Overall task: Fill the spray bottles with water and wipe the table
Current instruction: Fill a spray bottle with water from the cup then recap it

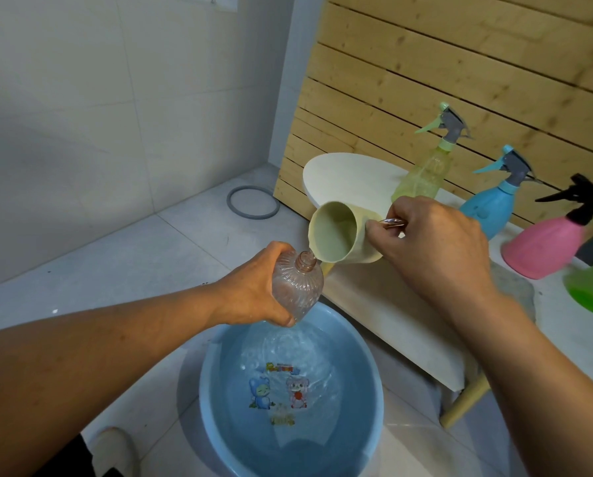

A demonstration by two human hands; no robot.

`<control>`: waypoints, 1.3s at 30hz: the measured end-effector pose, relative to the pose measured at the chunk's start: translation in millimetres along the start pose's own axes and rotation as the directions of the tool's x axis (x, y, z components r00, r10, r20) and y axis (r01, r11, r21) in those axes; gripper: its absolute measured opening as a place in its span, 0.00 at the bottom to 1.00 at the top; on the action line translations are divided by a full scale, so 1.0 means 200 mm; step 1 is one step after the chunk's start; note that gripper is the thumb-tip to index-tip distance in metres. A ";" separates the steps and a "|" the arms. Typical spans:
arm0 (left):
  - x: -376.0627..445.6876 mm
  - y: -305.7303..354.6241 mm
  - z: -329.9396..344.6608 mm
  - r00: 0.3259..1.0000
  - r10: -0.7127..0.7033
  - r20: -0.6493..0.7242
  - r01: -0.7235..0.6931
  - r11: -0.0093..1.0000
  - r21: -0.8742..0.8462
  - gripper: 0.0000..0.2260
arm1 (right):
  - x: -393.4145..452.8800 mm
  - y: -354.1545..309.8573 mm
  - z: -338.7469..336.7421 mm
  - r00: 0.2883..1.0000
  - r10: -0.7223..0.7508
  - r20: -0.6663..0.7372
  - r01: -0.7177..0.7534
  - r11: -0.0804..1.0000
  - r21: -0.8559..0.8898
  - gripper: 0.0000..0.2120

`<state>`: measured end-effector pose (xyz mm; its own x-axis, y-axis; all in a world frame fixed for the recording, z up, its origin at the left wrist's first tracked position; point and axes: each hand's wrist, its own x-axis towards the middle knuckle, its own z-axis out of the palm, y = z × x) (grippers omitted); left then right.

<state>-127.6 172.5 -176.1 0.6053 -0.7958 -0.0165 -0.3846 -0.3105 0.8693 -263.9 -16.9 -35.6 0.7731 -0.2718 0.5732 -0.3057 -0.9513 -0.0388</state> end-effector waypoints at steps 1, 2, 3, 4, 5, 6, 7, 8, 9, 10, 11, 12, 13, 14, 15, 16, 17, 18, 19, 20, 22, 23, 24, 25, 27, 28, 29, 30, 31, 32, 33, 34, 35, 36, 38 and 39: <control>0.00 0.00 0.00 1.000 0.000 0.000 0.000 1.000 0.001 0.48 | 0.00 0.00 0.00 1.000 -0.004 0.001 0.004 1.000 0.001 0.16; 0.00 0.00 0.00 1.000 0.001 -0.001 -0.001 1.000 0.003 0.48 | 0.00 0.00 0.00 1.000 -0.007 0.001 0.007 1.000 0.000 0.16; 0.00 0.00 0.00 1.000 0.002 -0.001 -0.002 1.000 0.003 0.48 | 0.00 0.00 0.00 1.000 -0.008 0.001 0.008 1.000 0.000 0.15; 0.00 0.00 0.00 1.000 0.003 0.000 -0.003 1.000 0.002 0.48 | 0.00 0.00 0.00 1.000 -0.008 0.004 0.008 1.000 0.000 0.15; 0.00 0.00 0.00 1.000 0.004 0.000 -0.004 1.000 0.001 0.48 | 0.00 -0.01 0.00 1.000 -0.010 0.008 0.010 1.000 0.001 0.15; 0.00 0.00 0.00 1.000 0.004 0.001 -0.004 1.000 0.001 0.48 | -0.01 -0.01 0.00 1.000 -0.013 0.011 0.013 1.000 0.001 0.15; 0.00 0.00 0.00 1.000 0.005 0.001 -0.005 1.000 0.000 0.47 | -0.01 -0.01 0.00 1.000 -0.017 0.012 0.017 1.000 0.003 0.15; 0.00 0.00 0.00 1.000 0.005 0.001 -0.005 1.000 -0.001 0.47 | -0.01 -0.01 -0.01 1.000 -0.020 0.011 0.020 1.000 0.006 0.15; 0.00 0.00 0.00 1.000 0.006 0.001 -0.006 1.000 -0.002 0.47 | -0.01 -0.01 -0.01 1.000 -0.022 0.009 0.022 1.000 0.009 0.15; 0.00 0.00 0.00 1.000 0.007 0.000 -0.007 1.000 -0.002 0.47 | -0.01 -0.02 -0.01 1.000 -0.025 0.007 0.024 1.000 0.011 0.15; 0.00 0.00 0.00 1.000 0.009 -0.002 -0.009 1.000 -0.001 0.47 | -0.01 -0.02 -0.01 1.000 -0.028 0.004 0.028 1.000 0.011 0.14; 0.01 0.00 0.00 1.000 0.011 -0.005 -0.011 1.000 0.000 0.47 | -0.01 -0.02 -0.01 1.000 -0.030 0.001 0.030 0.999 0.009 0.14; 0.01 0.00 0.00 1.000 0.013 -0.007 -0.013 1.000 0.000 0.47 | -0.01 -0.02 -0.01 0.999 -0.034 -0.004 0.034 0.999 0.008 0.14; 0.01 0.00 0.00 1.000 0.013 -0.008 -0.013 1.000 0.000 0.47 | -0.01 -0.02 -0.01 0.999 -0.037 -0.010 0.037 0.999 0.007 0.14; 0.01 0.00 0.00 1.000 0.014 -0.008 -0.014 1.000 -0.001 0.47 | -0.01 -0.02 -0.01 0.999 -0.041 -0.015 0.041 0.999 0.007 0.14; 0.01 0.00 0.00 1.000 0.014 -0.008 -0.014 1.000 -0.004 0.47 | -0.01 -0.02 -0.01 0.999 -0.045 -0.019 0.045 0.999 0.006 0.14; 0.01 0.00 0.00 1.000 0.013 -0.007 -0.013 1.000 -0.006 0.47 | -0.01 -0.02 -0.01 0.999 -0.048 -0.023 0.048 0.999 0.007 0.14; 0.01 0.00 0.00 1.000 0.013 -0.007 -0.013 1.000 -0.006 0.47 | -0.02 -0.02 -0.01 0.998 -0.049 -0.027 0.049 0.999 0.008 0.14; 0.01 0.00 0.00 1.000 0.012 -0.008 -0.012 1.000 -0.005 0.47 | -0.02 -0.02 -0.01 0.998 -0.049 -0.030 0.050 0.999 0.007 0.14; 0.00 0.00 0.00 1.000 0.012 -0.010 -0.012 1.000 -0.004 0.47 | -0.02 -0.03 -0.01 0.998 -0.050 -0.033 0.050 0.999 0.005 0.14; 0.00 0.00 0.00 1.000 0.013 -0.014 -0.013 1.000 -0.001 0.47 | -0.02 -0.03 -0.01 0.998 -0.053 -0.036 0.053 0.999 -0.002 0.14; 0.00 0.00 0.00 1.000 0.013 -0.014 -0.013 1.000 -0.001 0.47 | -0.02 -0.03 -0.01 0.998 -0.052 -0.036 0.052 0.999 -0.001 0.14; 0.00 0.00 0.00 1.000 0.014 -0.012 -0.014 1.000 -0.002 0.47 | -0.02 -0.03 -0.01 0.998 -0.052 -0.036 0.052 0.999 0.002 0.15; 0.00 0.00 0.00 1.000 0.015 -0.010 -0.015 1.000 -0.002 0.47 | -0.02 -0.03 -0.01 0.998 -0.053 -0.036 0.053 0.999 0.005 0.15; 0.00 0.00 0.00 1.000 0.017 -0.010 -0.017 1.000 -0.002 0.47 | -0.02 -0.03 -0.01 0.998 -0.058 -0.037 0.058 0.998 0.005 0.15; 0.00 0.00 0.00 1.000 0.018 -0.008 -0.018 1.000 -0.005 0.47 | -0.02 -0.03 -0.01 0.998 -0.059 -0.037 0.059 0.998 0.001 0.15; 0.00 0.01 0.00 1.000 0.019 -0.006 -0.019 1.000 -0.009 0.47 | -0.02 -0.03 -0.01 0.997 -0.061 -0.039 0.061 0.998 -0.005 0.15; 0.00 0.01 0.00 1.000 0.020 -0.004 -0.020 1.000 -0.012 0.47 | -0.02 -0.03 -0.01 0.997 -0.063 -0.041 0.063 0.998 -0.011 0.15; 0.00 0.01 0.00 1.000 0.020 -0.002 -0.020 1.000 -0.013 0.47 | -0.02 -0.03 -0.01 0.997 -0.066 -0.044 0.065 0.998 -0.017 0.15; 0.00 0.01 0.00 1.000 0.020 0.000 -0.020 1.000 -0.016 0.47 | -0.02 -0.03 -0.02 0.996 -0.070 -0.046 0.069 0.997 -0.020 0.15; 0.00 0.01 0.00 1.000 0.021 0.001 -0.021 1.000 -0.019 0.47 | -0.02 -0.04 -0.02 0.996 -0.075 -0.046 0.074 0.997 -0.021 0.15; 0.00 0.01 0.00 1.000 0.022 0.002 -0.022 1.000 -0.021 0.47 | -0.02 -0.04 -0.02 0.996 -0.079 -0.044 0.078 0.997 -0.022 0.16; 0.00 0.01 0.00 1.000 0.023 0.000 -0.023 1.000 -0.021 0.47 | -0.02 -0.04 -0.02 0.996 -0.082 -0.042 0.082 0.996 -0.023 0.16; 0.00 0.01 0.00 1.000 0.022 -0.001 -0.022 0.999 -0.023 0.47 | -0.02 -0.04 -0.02 0.996 -0.085 -0.041 0.084 0.996 -0.024 0.16; 0.00 0.01 0.00 1.000 0.021 -0.001 -0.021 0.999 -0.026 0.47 | -0.02 -0.04 -0.02 0.995 -0.087 -0.042 0.086 0.996 -0.026 0.16; 0.00 0.01 0.00 1.000 0.021 -0.002 -0.021 0.999 -0.026 0.47 | -0.02 -0.04 -0.02 0.995 -0.088 -0.040 0.087 0.996 -0.026 0.16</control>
<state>-128.3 171.7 -173.7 0.5982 -0.8014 0.0026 -0.3788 -0.2799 0.8821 -266.9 -7.6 -34.7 0.7740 -0.1810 0.6068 -0.2519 -0.9672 0.0328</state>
